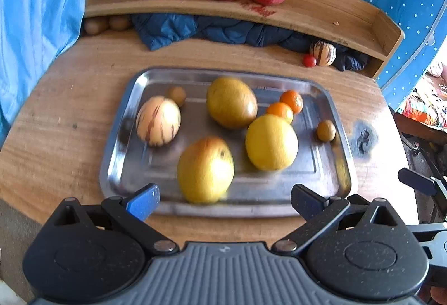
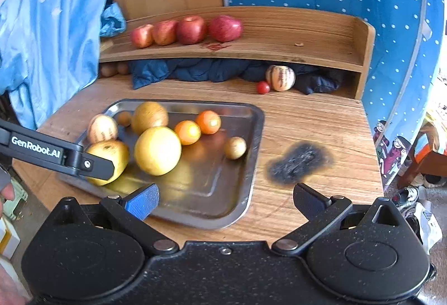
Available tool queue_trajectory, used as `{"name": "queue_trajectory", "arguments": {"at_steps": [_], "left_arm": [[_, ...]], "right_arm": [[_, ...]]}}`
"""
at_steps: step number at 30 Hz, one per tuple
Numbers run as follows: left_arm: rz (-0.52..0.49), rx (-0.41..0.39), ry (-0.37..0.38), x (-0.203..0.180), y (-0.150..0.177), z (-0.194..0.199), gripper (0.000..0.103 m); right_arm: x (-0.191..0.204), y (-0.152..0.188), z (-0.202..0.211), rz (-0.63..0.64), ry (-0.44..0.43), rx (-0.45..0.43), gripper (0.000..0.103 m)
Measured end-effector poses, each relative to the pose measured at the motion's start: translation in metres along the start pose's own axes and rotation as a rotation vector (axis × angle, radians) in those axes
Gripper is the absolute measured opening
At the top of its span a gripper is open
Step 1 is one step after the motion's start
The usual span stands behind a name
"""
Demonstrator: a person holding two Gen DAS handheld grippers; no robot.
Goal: Organize fruits
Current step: 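Withdraw both open tools from the tray toward the shelf, then close left tool on the red cherry tomato while right tool grasps the striped pepino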
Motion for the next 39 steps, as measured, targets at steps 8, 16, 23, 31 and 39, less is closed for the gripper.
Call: {"name": "queue_trajectory", "arguments": {"at_steps": [8, 16, 23, 31, 39], "left_arm": [[-0.034, -0.043, 0.019, -0.009, -0.042, -0.009, 0.102], [-0.079, -0.044, 0.055, -0.025, -0.09, -0.035, 0.102], [-0.163, -0.049, 0.086, -0.04, -0.128, -0.065, 0.102], [-0.206, -0.017, 0.149, -0.054, -0.159, -0.106, 0.102], [-0.32, 0.01, 0.192, -0.068, -0.175, -0.137, 0.102]], "right_arm": [[-0.018, -0.021, -0.015, -0.045, 0.035, -0.015, 0.102], [-0.039, -0.046, -0.034, -0.082, 0.093, -0.036, 0.102], [-0.069, -0.064, -0.05, -0.161, 0.157, -0.046, 0.102], [-0.098, -0.092, -0.069, -0.259, 0.173, -0.016, 0.102], [-0.108, -0.123, -0.099, -0.303, 0.149, 0.0, 0.102]]}}
Point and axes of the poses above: each gripper's, at about its wrist camera, not at the fingertips, and z roughly against the way its jaws point, x to its left, y to its underside, the point moved 8 cm from there along -z, roughly the way its jaws point, and after that the axes turned 7 degrees about -z, right-handed, at the moved point
